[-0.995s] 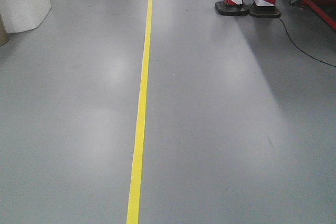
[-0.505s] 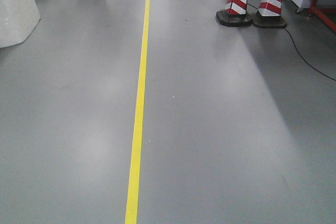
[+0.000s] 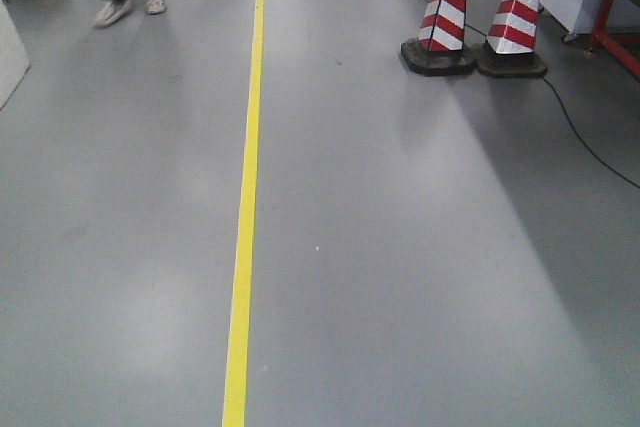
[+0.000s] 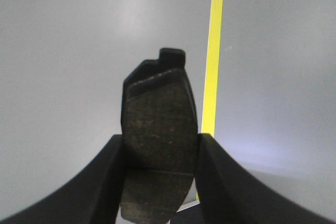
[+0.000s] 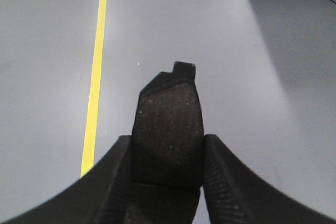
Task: Move and align brake pads A on conveyor
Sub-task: 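Drive along the yellow floor line holding both brake pads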
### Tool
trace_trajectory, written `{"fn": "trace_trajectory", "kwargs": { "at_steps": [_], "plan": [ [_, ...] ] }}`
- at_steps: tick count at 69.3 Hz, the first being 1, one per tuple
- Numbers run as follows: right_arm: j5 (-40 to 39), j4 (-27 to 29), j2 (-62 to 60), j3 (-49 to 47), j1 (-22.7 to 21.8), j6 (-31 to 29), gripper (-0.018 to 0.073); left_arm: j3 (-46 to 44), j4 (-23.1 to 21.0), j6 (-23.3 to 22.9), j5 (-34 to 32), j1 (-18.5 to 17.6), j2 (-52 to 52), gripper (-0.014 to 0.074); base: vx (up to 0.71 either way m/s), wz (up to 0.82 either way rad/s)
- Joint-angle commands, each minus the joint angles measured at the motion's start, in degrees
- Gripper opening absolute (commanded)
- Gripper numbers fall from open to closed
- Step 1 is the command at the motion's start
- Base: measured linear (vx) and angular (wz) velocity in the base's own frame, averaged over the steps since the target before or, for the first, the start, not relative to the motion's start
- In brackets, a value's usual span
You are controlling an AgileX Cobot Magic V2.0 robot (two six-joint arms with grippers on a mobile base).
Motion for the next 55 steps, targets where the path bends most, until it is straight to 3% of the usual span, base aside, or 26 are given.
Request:
{"fn": "trace_trajectory", "kwargs": {
  "at_steps": [1, 55],
  "plan": [
    [-4.52, -0.58, 0.0, -1.6, -0.23, -0.27, -0.0003, -1.51, 1.5, -0.15, -1.23, -0.06, 0.37, -0.0006, 0.72, -0.06],
    [-4.52, -0.58, 0.0, -1.6, -0.23, -0.27, -0.0003, -1.51, 1.5, -0.15, -1.23, -0.06, 0.37, -0.0006, 0.78, 0.02]
  ]
}}
